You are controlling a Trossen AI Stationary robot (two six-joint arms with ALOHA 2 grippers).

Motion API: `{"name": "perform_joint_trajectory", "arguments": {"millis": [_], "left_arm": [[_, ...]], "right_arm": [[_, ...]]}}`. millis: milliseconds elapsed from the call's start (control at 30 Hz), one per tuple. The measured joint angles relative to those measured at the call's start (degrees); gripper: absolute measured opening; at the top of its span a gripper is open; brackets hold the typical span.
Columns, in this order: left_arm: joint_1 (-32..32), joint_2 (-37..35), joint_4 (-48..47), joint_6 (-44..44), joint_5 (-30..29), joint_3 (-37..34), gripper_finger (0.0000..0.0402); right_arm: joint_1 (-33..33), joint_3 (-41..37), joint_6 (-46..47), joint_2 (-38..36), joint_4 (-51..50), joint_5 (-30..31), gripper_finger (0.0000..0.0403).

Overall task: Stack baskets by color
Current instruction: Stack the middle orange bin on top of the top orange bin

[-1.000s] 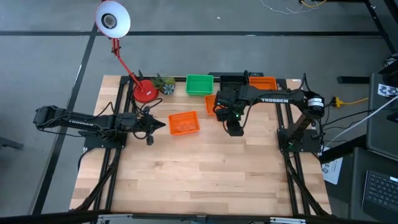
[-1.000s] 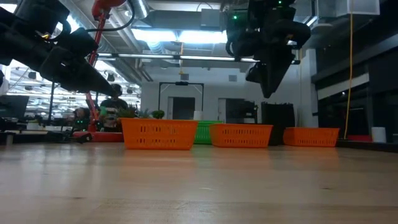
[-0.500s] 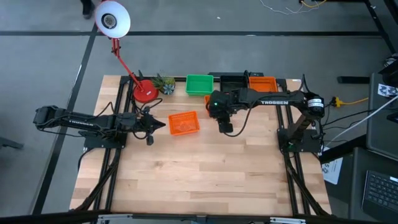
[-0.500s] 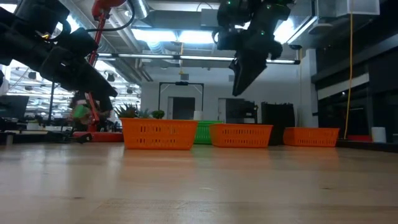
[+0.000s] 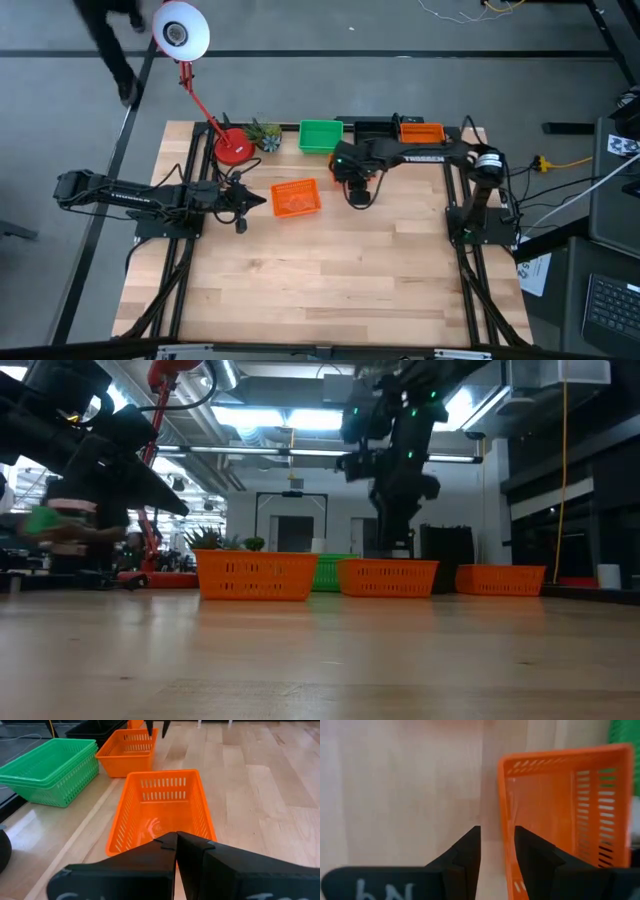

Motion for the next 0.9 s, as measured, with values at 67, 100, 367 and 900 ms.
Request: {"name": "perform_joint_trajectory", "arguments": {"millis": [67, 100, 367, 900], "left_arm": [[0.0, 0.0, 0.0, 0.0, -0.01, 0.0, 0.0], [0.0, 0.0, 0.0, 0.0, -0.01, 0.0, 0.0], [0.0, 0.0, -0.09, 0.02, 0.01, 0.0, 0.0], [0.0, 0.0, -0.39, 0.04, 0.02, 0.0, 0.0]], "right_arm": [[-0.52, 0.0, -0.08, 1.38, 0.16, 0.0, 0.0119], [-0.65, 0.0, -0.08, 1.89, 0.22, 0.12, 0.0119], [-0.73, 0.0, 1.05, 6.53, 0.29, 5.22, 0.0118], [10.5, -0.02, 19.21, 0.43, -25.32, 8.06, 0.0002]]}}
